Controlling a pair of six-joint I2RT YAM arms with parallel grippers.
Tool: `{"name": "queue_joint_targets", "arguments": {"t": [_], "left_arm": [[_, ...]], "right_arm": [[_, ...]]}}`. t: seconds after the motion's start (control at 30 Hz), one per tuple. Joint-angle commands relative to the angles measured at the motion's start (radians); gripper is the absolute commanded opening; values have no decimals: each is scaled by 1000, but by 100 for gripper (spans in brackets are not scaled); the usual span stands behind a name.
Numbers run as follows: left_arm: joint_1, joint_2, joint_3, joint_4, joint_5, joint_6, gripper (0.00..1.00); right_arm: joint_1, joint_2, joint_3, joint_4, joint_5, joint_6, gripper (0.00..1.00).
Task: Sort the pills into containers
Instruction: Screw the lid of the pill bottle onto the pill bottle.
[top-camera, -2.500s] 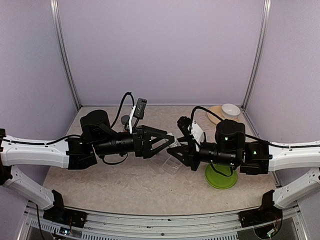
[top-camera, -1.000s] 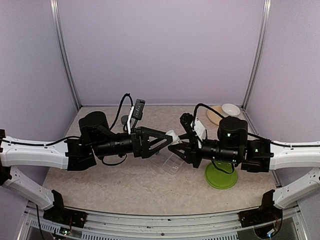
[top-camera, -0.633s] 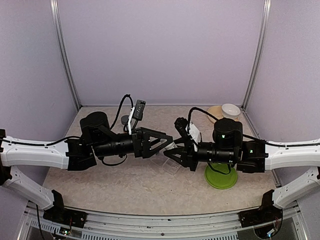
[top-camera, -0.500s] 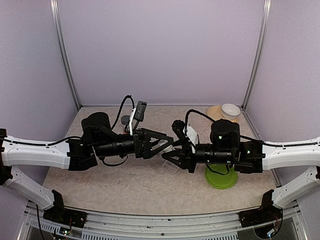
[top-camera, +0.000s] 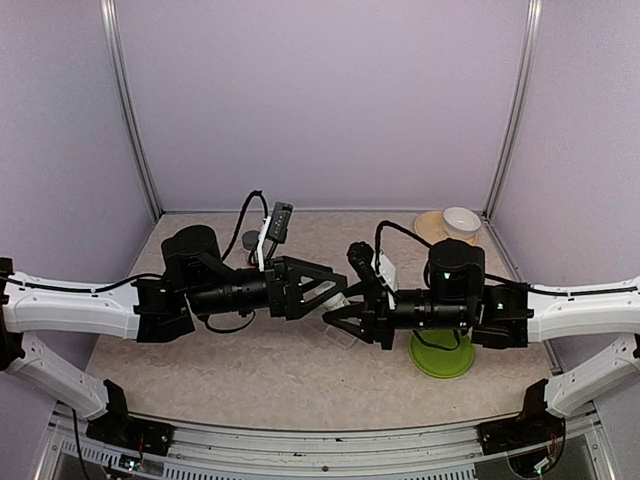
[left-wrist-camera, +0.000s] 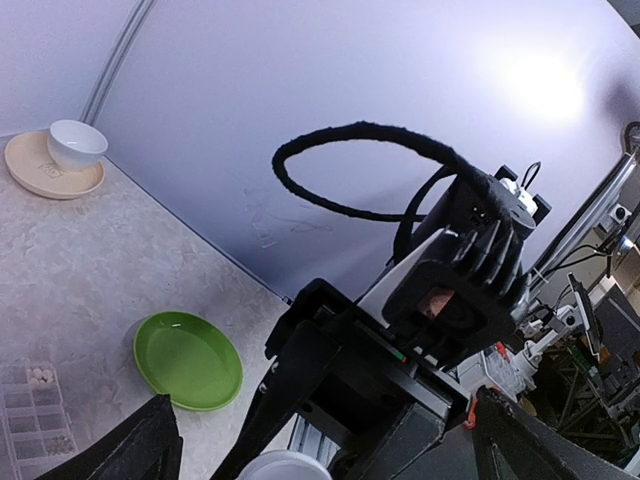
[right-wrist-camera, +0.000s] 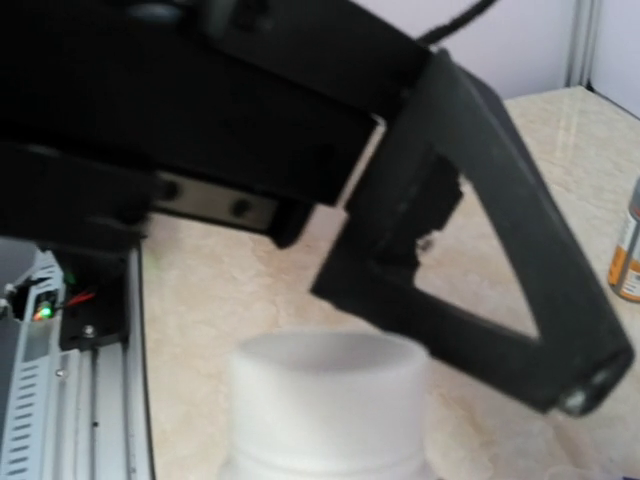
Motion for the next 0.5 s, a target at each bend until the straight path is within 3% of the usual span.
{"name": "queue_joint_targets", "arguments": {"t": [0.0,0.3,0.47], "left_arm": [[11,-41,-19,21,-33,17,99],[12,-53,-17,9,-10,-4,99],[10,-39,-12,6,14,-14,99]], "right_arm": [[-2,-54,-18,29,-30,-3,17],[-3,-70,-10,-53,161,-19,17],[-3,-73,-10,-48,177,-25,17]]}}
